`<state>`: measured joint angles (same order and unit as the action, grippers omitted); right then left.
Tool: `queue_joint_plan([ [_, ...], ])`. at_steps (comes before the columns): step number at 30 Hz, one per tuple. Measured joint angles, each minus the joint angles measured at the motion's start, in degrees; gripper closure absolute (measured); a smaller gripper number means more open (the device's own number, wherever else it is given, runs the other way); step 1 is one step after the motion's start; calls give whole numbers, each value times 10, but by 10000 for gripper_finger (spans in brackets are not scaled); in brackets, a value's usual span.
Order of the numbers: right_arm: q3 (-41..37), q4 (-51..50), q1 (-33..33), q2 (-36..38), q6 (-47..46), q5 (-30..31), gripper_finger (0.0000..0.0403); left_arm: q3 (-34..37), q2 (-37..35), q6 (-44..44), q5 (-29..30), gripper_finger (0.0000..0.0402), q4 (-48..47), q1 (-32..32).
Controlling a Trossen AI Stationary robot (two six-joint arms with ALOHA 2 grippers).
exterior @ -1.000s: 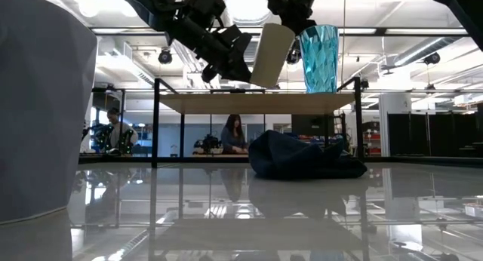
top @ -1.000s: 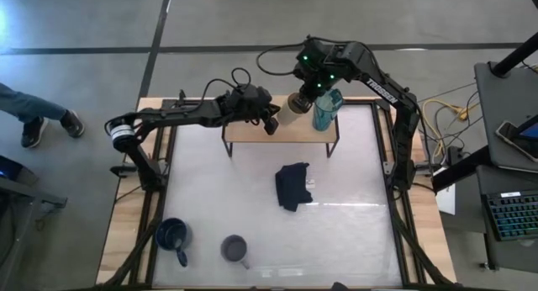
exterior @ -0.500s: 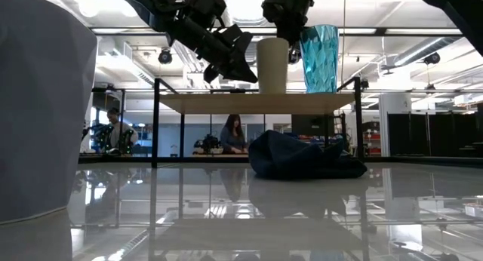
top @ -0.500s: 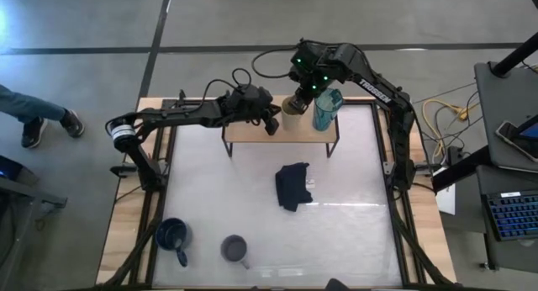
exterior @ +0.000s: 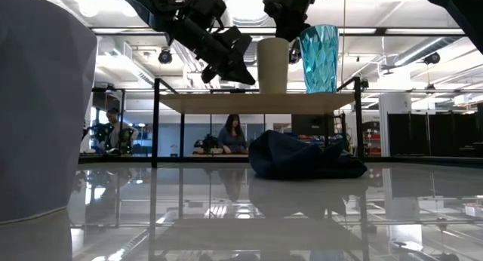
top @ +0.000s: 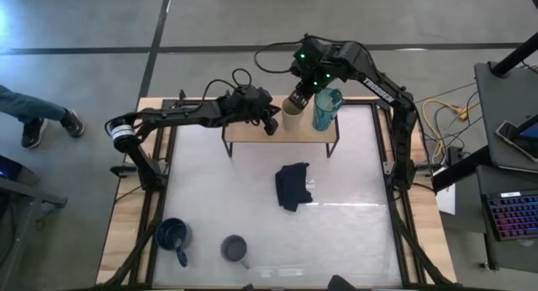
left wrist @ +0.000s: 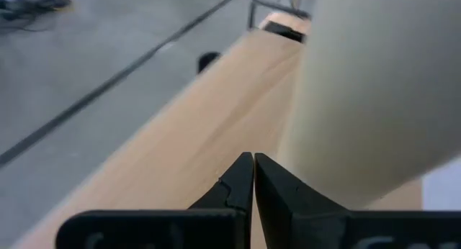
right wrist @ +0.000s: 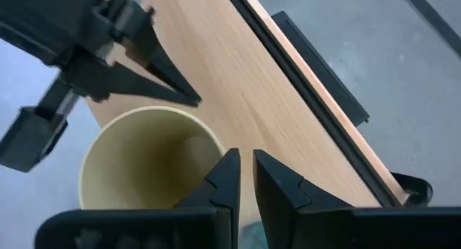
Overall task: Stack small to large cups/mugs on shelf
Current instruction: Put the light brown cup on the shelf
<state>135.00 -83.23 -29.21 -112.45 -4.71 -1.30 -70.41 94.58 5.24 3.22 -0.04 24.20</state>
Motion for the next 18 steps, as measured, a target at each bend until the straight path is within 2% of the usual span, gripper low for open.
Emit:
queue_joint_plan([
  [7, 0, 0, -2, 7, 3, 0, 369, 0, -17, 17, 3, 402, -71, -1],
  [18, 0, 2, -12, 7, 16, 0, 369, 1, -19, 34, -1, 402, -71, -43],
])
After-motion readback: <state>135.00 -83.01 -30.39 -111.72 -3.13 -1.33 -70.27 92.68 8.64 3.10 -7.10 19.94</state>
